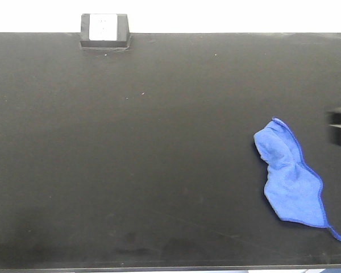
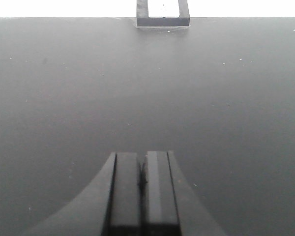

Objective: Wipe right workspace with blue cloth

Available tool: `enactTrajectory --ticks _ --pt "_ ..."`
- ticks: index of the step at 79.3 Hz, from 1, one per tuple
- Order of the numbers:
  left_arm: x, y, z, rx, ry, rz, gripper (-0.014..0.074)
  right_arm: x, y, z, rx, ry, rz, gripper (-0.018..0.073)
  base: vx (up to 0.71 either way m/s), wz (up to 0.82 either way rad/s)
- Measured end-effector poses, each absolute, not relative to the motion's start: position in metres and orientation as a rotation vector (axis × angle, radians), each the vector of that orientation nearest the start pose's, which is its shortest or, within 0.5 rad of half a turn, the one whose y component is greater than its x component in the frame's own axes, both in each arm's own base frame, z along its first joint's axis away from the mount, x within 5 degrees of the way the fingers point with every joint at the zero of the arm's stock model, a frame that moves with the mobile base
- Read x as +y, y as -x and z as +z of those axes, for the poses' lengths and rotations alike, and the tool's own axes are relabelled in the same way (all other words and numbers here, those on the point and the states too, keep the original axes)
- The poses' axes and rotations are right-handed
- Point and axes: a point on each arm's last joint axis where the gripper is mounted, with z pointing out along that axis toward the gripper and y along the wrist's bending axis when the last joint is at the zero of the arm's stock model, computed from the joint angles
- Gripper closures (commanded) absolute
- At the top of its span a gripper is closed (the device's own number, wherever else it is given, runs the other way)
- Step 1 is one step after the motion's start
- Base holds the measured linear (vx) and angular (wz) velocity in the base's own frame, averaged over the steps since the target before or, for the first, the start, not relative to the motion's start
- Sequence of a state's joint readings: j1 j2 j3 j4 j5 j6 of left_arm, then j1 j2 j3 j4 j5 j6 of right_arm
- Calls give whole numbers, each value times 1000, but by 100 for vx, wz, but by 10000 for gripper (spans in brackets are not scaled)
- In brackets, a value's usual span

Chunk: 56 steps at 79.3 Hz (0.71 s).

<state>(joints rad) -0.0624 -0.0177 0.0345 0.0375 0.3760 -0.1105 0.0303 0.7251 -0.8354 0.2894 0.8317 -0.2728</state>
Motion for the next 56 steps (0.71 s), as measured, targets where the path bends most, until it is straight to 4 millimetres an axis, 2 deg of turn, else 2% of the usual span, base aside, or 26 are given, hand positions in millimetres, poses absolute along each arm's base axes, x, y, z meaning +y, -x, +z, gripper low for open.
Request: enactTrajectory --ticks 13,23,56 --pt "-2 -52 169 1877 22 -82 603 21 -70 383 1918 209 189 568 0 0" --pt "-2 -52 169 1877 22 -82 603 20 -46 389 1824 198 185 567 0 0" --pt "-2 -52 169 1877 22 -82 603 20 -41 390 1814 180 201 566 0 0"
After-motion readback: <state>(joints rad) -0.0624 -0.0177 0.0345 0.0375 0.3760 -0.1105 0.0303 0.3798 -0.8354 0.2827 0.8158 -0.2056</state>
